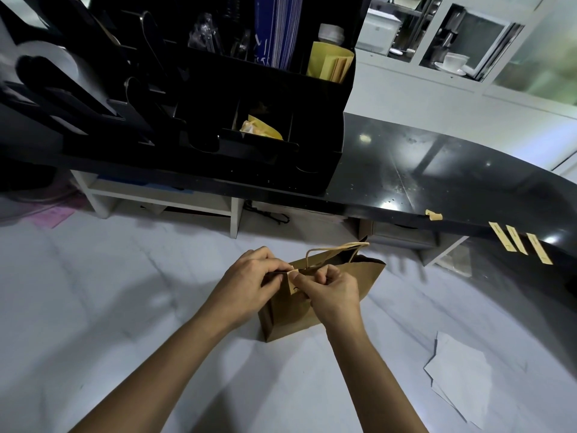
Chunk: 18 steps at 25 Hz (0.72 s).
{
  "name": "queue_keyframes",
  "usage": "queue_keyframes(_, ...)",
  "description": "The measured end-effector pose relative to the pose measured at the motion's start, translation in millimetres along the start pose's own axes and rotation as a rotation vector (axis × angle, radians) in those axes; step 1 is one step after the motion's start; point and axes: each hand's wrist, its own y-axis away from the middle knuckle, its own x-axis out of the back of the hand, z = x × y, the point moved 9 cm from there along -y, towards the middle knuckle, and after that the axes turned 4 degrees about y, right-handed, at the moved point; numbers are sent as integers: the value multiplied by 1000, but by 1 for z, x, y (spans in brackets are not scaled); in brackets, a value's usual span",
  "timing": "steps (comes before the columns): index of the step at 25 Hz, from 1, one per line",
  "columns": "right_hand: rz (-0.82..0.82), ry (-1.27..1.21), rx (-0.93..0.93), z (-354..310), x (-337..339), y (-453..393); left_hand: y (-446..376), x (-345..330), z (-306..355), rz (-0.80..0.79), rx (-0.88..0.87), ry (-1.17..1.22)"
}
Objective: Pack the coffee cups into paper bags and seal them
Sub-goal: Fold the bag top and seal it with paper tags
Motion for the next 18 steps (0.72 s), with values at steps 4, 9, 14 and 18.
queue_keyframes(4, 54, 95, 61, -1, 1, 1, 0, 0, 1, -13, 12, -7)
queue_keyframes(9, 75, 135, 96, 6, 1, 2, 1, 0, 4, -26, -4, -25)
queue_keyframes(14, 133, 209, 136, 15, 3, 0, 2, -2, 5, -45, -13, -69)
queue_keyframes(18, 146, 238, 116, 27, 4, -2, 4, -3, 4, -49, 10, -65)
